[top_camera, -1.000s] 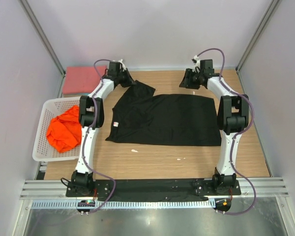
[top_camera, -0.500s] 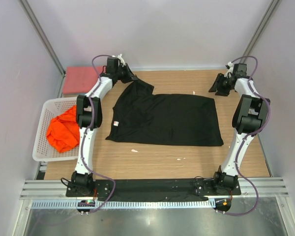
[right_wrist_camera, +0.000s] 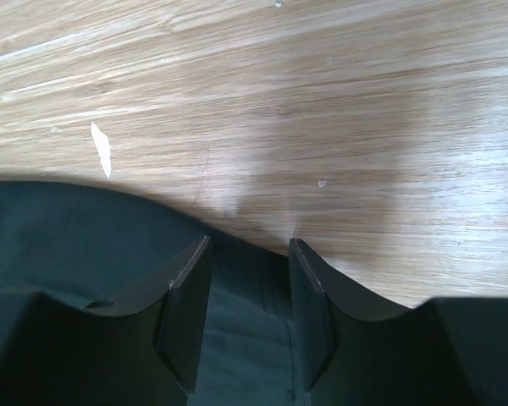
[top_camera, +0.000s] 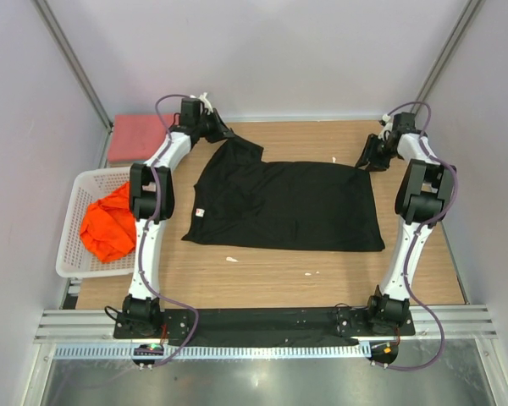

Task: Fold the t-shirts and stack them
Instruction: Fold the tshirt

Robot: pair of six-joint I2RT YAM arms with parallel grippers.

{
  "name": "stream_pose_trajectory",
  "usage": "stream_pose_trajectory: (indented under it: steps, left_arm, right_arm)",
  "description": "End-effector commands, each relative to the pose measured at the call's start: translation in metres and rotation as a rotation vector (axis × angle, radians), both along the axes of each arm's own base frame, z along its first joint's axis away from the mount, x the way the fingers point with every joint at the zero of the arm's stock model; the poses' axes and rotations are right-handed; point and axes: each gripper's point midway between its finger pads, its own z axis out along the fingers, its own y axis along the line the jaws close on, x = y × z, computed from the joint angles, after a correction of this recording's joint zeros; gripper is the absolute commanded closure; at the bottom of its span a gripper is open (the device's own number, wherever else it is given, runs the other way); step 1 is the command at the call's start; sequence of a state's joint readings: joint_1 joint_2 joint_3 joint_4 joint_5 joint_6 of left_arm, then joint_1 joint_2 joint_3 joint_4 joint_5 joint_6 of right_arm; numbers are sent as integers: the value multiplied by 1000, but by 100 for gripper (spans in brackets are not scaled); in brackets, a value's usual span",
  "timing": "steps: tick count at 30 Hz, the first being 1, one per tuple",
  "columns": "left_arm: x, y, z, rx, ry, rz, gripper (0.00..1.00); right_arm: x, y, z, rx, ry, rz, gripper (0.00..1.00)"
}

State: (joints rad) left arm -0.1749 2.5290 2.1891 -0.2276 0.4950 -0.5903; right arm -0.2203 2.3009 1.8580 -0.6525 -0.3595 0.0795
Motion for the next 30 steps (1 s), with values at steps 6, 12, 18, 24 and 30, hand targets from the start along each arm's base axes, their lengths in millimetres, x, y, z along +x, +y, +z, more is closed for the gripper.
stream_pose_trajectory:
  steps: [6, 12, 18, 24, 30]
  left_arm:
    - [7, 2, 48, -22, -112, -22, 100]
    - [8, 1, 51, -31, -113, -18, 100]
    - [10, -4, 58, -65, -133, -34, 100]
    - [11, -4, 63, -66, -144, -38, 100]
    - [11, -6, 68, -77, -150, -43, 100]
  right_arm:
    - [5, -16, 18, -75, -39, -4, 53]
    - [3, -12, 23, -45, -16, 10, 52]
    - [-8, -8, 3, -21, 51, -3, 52]
    - [0, -10, 6, -19, 29, -10, 58]
    - [13, -3, 5, 45, -47, 42, 88]
